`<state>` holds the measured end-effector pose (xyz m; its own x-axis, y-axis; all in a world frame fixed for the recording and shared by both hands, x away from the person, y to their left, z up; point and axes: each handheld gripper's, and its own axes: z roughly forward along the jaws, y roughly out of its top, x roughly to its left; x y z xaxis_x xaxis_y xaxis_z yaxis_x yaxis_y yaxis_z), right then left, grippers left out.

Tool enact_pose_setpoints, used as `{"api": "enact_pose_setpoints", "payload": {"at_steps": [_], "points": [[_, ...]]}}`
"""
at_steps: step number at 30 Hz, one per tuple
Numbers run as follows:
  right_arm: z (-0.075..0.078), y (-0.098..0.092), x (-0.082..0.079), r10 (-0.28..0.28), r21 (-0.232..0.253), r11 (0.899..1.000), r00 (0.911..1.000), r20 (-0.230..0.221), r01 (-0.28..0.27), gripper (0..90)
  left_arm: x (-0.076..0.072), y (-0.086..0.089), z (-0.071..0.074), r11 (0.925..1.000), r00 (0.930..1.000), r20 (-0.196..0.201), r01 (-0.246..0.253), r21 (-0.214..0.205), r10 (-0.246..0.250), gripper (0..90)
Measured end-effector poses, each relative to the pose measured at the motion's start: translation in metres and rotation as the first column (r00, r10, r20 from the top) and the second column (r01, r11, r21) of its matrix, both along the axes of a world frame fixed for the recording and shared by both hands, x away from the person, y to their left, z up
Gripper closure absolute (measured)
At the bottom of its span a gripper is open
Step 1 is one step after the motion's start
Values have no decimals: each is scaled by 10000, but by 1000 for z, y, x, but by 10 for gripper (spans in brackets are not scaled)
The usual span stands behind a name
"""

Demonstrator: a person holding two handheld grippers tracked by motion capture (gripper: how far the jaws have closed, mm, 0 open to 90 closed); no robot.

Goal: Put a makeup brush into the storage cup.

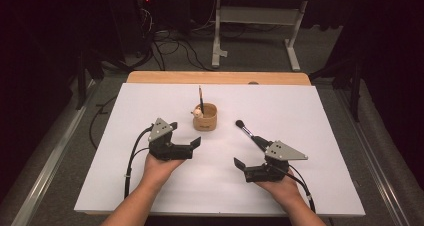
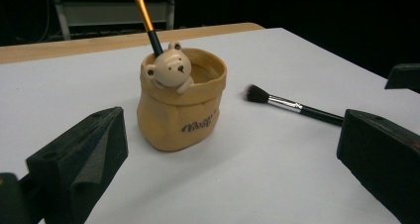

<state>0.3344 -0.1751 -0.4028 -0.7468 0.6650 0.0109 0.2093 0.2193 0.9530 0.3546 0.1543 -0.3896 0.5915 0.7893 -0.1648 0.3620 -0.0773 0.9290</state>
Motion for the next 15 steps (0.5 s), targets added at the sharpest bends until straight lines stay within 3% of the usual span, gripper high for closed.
{"api": "enact_pose_setpoints", "payload": {"at_steps": [12, 15], "points": [[-1, 2, -2, 102, -99, 9999, 9999, 126, -101, 11, -28, 15, -11, 9997, 9998, -15, 208, 107, -207, 3], [0, 3, -3, 63, -115, 9999, 9999, 133, -62, 11, -34, 19, -13, 9999, 9998, 159, 130, 56, -131, 3]]}}
